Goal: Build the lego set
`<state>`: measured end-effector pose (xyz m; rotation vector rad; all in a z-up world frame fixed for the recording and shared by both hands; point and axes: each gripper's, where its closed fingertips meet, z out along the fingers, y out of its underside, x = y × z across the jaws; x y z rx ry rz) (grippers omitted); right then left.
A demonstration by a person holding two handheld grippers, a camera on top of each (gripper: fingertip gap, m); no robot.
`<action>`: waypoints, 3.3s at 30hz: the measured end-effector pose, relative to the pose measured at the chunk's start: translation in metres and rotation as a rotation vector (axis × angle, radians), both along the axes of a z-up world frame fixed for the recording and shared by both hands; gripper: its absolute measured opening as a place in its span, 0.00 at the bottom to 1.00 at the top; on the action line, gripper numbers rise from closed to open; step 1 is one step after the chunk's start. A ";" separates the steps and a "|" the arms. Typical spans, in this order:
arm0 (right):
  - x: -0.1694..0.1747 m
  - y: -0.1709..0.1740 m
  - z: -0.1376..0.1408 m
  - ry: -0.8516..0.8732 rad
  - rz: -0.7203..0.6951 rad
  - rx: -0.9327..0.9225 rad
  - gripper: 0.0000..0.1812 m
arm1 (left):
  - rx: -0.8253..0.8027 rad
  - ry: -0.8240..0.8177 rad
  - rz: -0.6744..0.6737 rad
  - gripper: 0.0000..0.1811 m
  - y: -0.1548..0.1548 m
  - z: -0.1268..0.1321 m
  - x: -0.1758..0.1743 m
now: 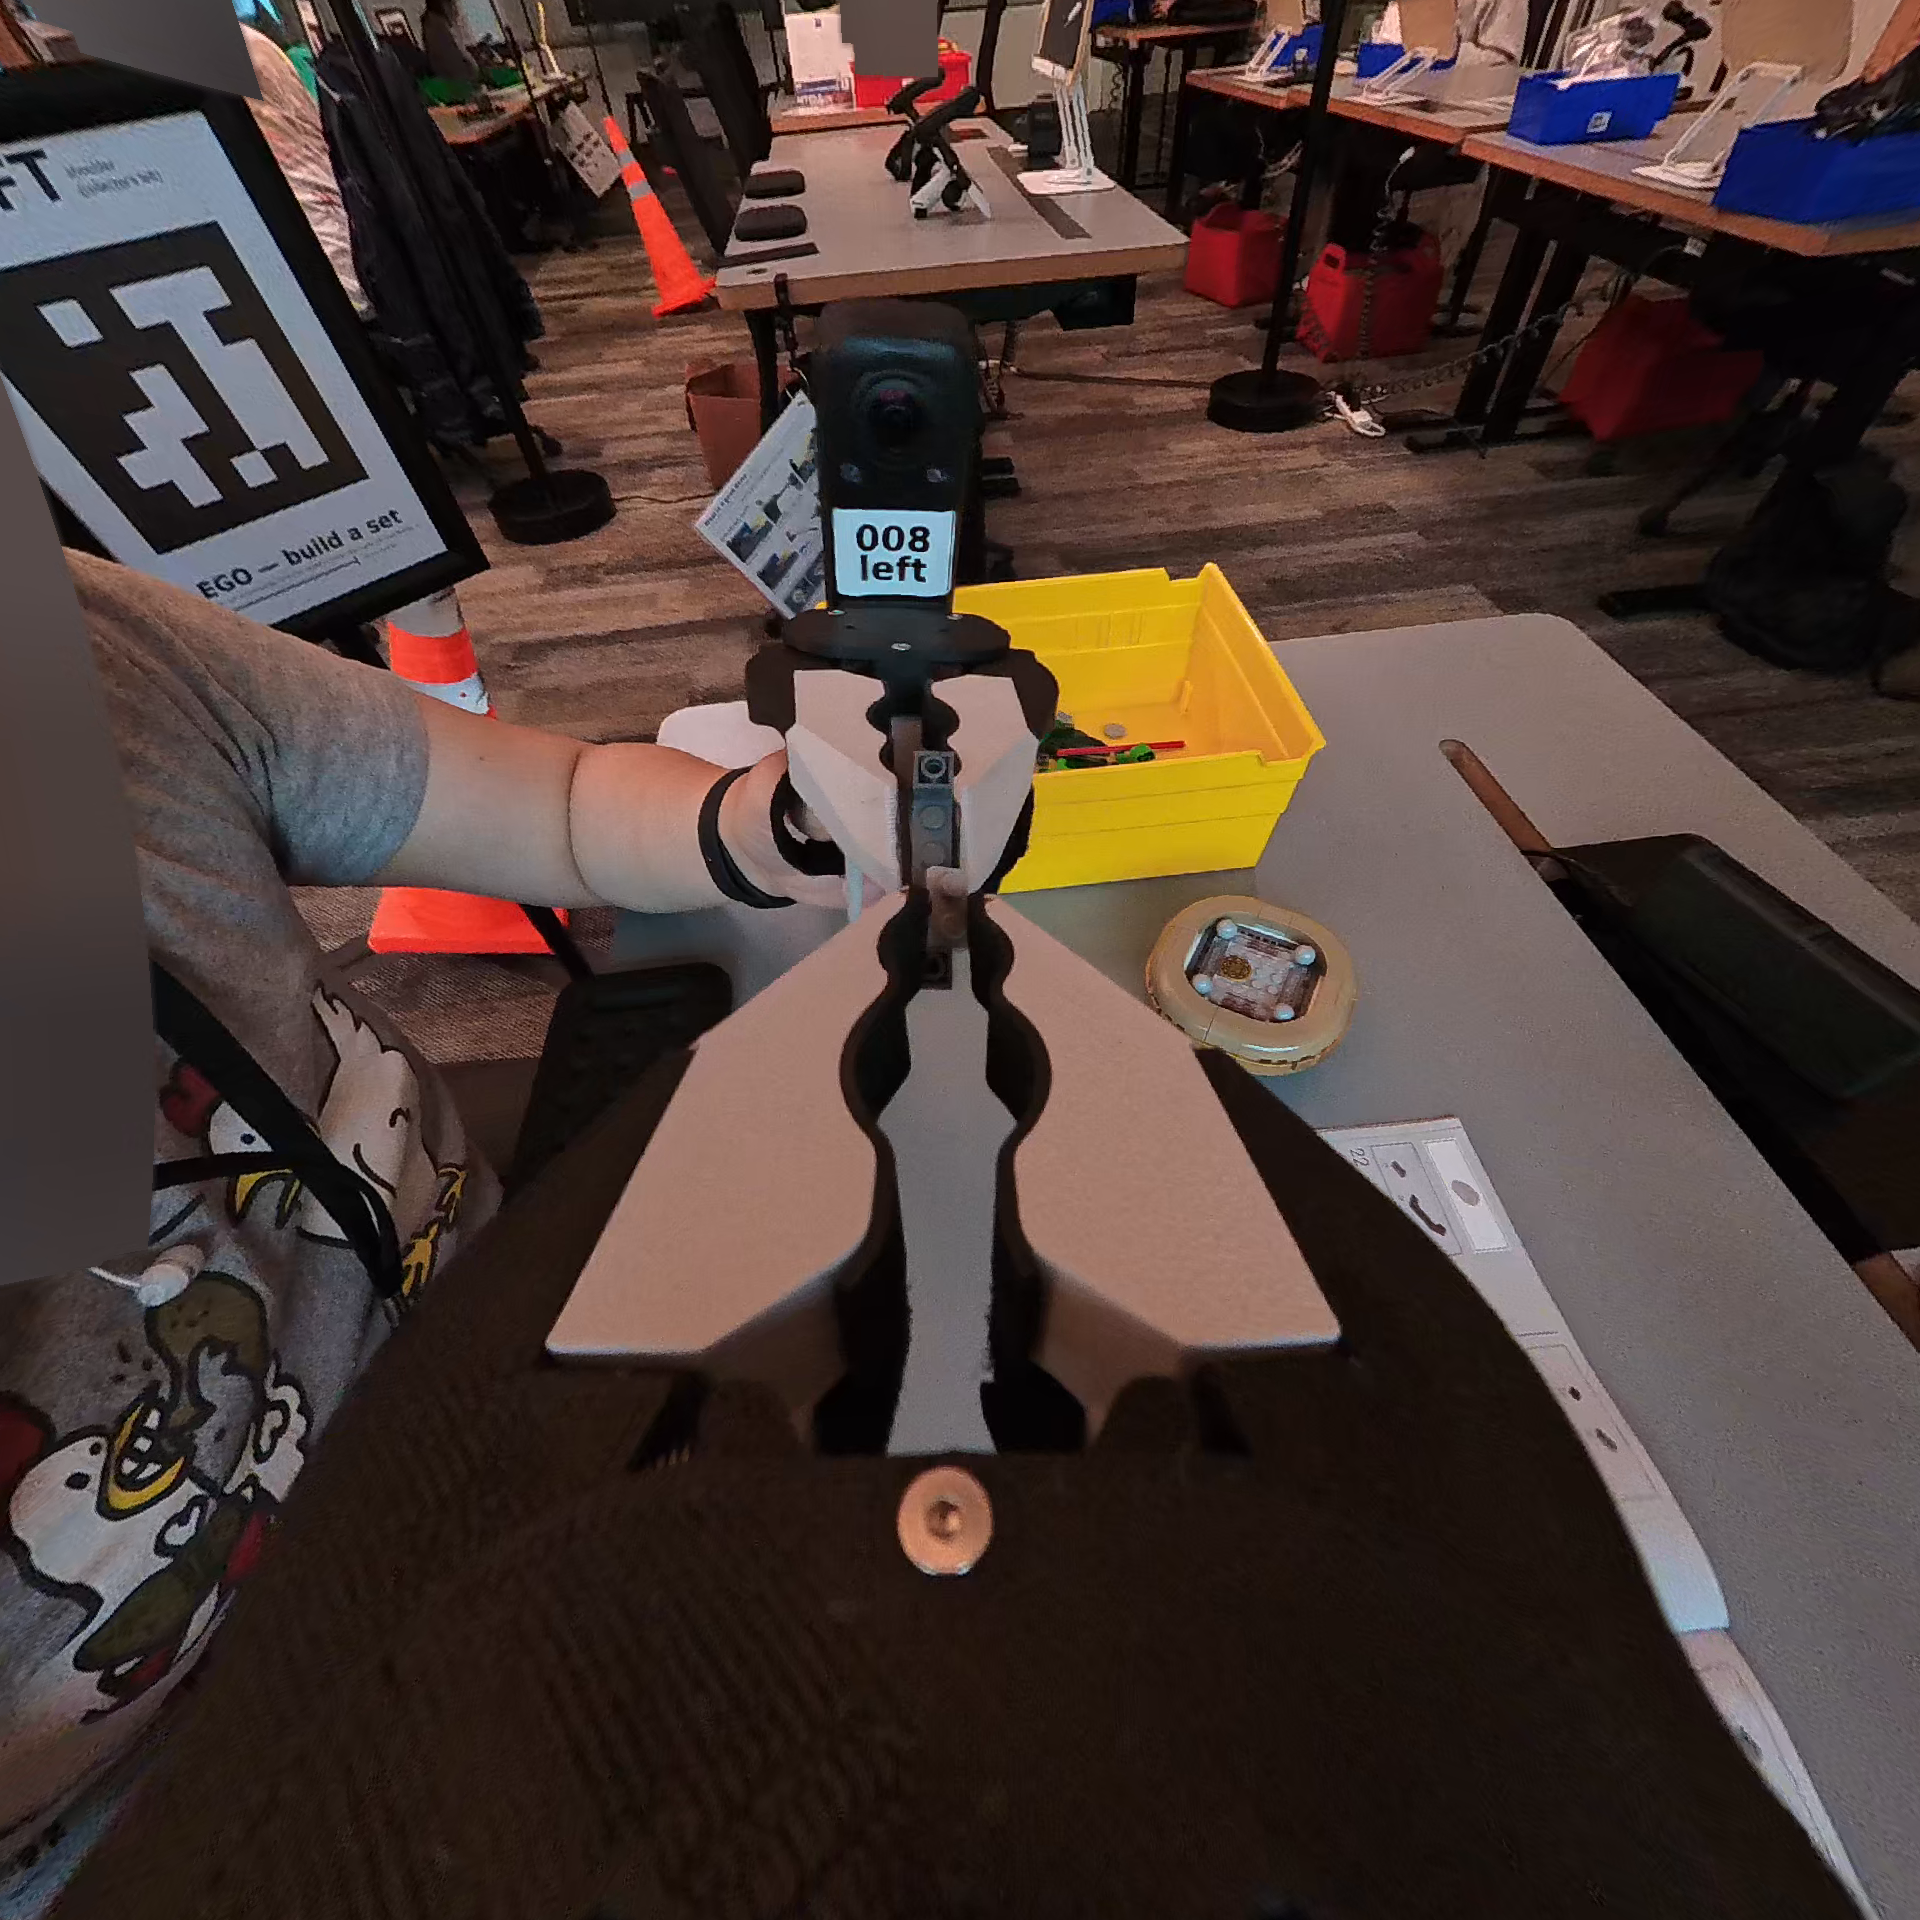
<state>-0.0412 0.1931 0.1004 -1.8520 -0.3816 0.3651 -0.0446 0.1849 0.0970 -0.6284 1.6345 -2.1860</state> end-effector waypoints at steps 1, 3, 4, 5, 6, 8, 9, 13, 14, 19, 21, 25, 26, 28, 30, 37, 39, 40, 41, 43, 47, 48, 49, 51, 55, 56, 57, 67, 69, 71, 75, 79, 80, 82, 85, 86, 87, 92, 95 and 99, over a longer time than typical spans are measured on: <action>0.000 0.000 0.000 0.008 0.006 0.001 0.03 | 0.000 0.000 0.000 0.03 0.000 0.000 0.000; 0.000 0.000 -0.001 0.013 0.009 -0.005 0.02 | 0.003 0.000 0.002 0.03 0.000 0.000 0.000; 0.001 0.000 -0.002 0.008 0.006 -0.006 0.02 | 0.004 -0.001 0.003 0.03 0.000 -0.001 0.000; 0.001 0.001 -0.002 0.003 0.003 -0.002 0.02 | 0.004 0.000 0.004 0.03 0.000 -0.001 0.001; 0.001 0.001 -0.001 0.002 0.005 0.005 0.02 | 0.003 0.001 0.004 0.03 0.000 -0.001 0.001; 0.000 0.002 0.001 0.008 0.006 0.013 0.02 | 0.000 0.001 0.009 0.03 0.001 -0.001 0.001; -0.001 0.003 0.002 0.009 0.004 0.020 0.02 | -0.001 0.000 0.011 0.03 0.001 -0.001 0.002; -0.003 0.007 0.002 -0.012 -0.007 0.030 0.02 | -0.003 0.003 0.015 0.03 0.001 -0.001 0.002; -0.003 0.007 0.002 -0.022 -0.011 0.033 0.02 | -0.004 0.003 0.019 0.03 0.002 -0.001 0.002; -0.001 0.008 0.002 -0.065 -0.037 0.044 0.02 | -0.019 0.014 0.031 0.03 0.003 -0.001 0.004; -0.001 0.009 0.002 -0.095 -0.052 0.050 0.02 | -0.025 0.021 0.037 0.03 0.004 -0.001 0.005; 0.000 0.011 0.003 -0.148 -0.074 0.065 0.02 | -0.047 0.035 0.043 0.03 0.006 0.000 0.005; 0.000 0.011 0.003 -0.156 -0.079 0.069 0.02 | -0.052 0.040 0.044 0.03 0.007 0.000 0.006; 0.000 0.012 0.003 -0.174 -0.084 0.074 0.02 | -0.058 0.049 0.043 0.03 0.007 0.000 0.006; 0.000 0.012 0.002 -0.202 -0.083 0.085 0.03 | -0.066 0.052 0.039 0.03 0.008 0.001 0.006; -0.003 0.011 0.001 -0.299 -0.077 0.107 0.07 | -0.086 0.071 0.029 0.03 0.009 0.002 0.006; -0.002 0.011 0.001 -0.324 -0.083 0.111 0.07 | -0.086 0.074 0.029 0.03 0.009 0.001 0.006; -0.003 0.011 0.001 -0.337 -0.085 0.117 0.07 | -0.091 0.073 0.027 0.03 0.009 0.002 0.006; -0.003 0.011 0.001 -0.356 -0.086 0.124 0.07 | -0.096 0.075 0.025 0.03 0.009 0.002 0.006; -0.003 0.011 0.000 -0.410 -0.093 0.128 0.08 | -0.100 0.085 0.022 0.03 0.009 0.002 0.006; -0.003 0.013 0.000 -0.544 -0.124 0.155 0.08 | -0.131 0.102 0.013 0.03 0.011 0.003 0.006; -0.003 0.013 0.000 -0.577 -0.135 0.161 0.09 | -0.140 0.107 0.012 0.03 0.011 0.003 0.006; -0.002 0.014 0.000 -0.601 -0.149 0.161 0.09 | -0.145 0.114 0.014 0.03 0.012 0.003 0.007; -0.002 0.016 0.000 -0.636 -0.170 0.164 0.09 | -0.157 0.120 0.015 0.03 0.014 0.004 0.008; -0.001 0.020 0.001 -0.694 -0.199 0.185 0.09 | -0.194 0.142 0.005 0.03 0.017 0.005 0.008; 0.000 0.021 0.001 -0.707 -0.207 0.186 0.09 | -0.200 0.150 0.004 0.03 0.018 0.005 0.009; 0.000 0.021 0.001 -0.720 -0.213 0.189 0.09 | -0.207 0.155 0.001 0.03 0.019 0.005 0.009; 0.007 0.029 -0.002 -0.900 -0.293 0.205 0.08 | -0.248 0.209 0.021 0.03 0.026 0.003 0.014; 0.007 0.030 -0.003 -0.898 -0.297 0.203 0.08 | -0.257 0.217 0.019 0.03 0.027 0.003 0.014; 0.007 0.030 -0.004 -0.862 -0.291 0.192 0.09 | -0.259 0.221 0.017 0.03 0.027 0.002 0.015; 0.006 0.029 -0.005 -0.820 -0.271 0.191 0.09 | -0.252 0.221 0.011 0.03 0.026 0.001 0.015; 0.006 0.028 -0.005 -0.812 -0.262 0.192 0.09 | -0.244 0.216 0.012 0.03 0.025 0.002 0.014; 0.005 0.028 -0.005 -0.812 -0.261 0.193 0.10 | -0.245 0.216 0.012 0.03 0.026 0.002 0.014; 0.004 0.028 -0.007 -0.798 -0.250 0.180 0.14 | -0.247 0.218 0.015 0.03 0.027 0.002 0.015; 0.009 0.028 -0.004 -0.827 -0.280 0.200 0.06 | -0.243 0.225 0.001 0.03 0.025 0.001 0.014; 0.009 0.027 -0.004 -0.838 -0.282 0.199 0.06 | -0.240 0.223 0.006 0.03 0.024 0.000 0.015; 0.009 0.027 -0.004 -0.832 -0.282 0.191 0.06 | -0.235 0.219 0.013 0.03 0.024 0.000 0.015; 0.010 0.027 -0.004 -0.855 -0.290 0.195 0.05 | -0.233 0.218 0.018 0.03 0.024 0.000 0.015; 0.010 0.028 -0.003 -0.911 -0.303 0.208 0.05 | -0.244 0.223 0.019 0.03 0.024 0.001 0.015; 0.011 0.030 -0.002 -0.973 -0.326 0.229 0.05 | -0.252 0.230 0.040 0.03 0.027 0.001 0.016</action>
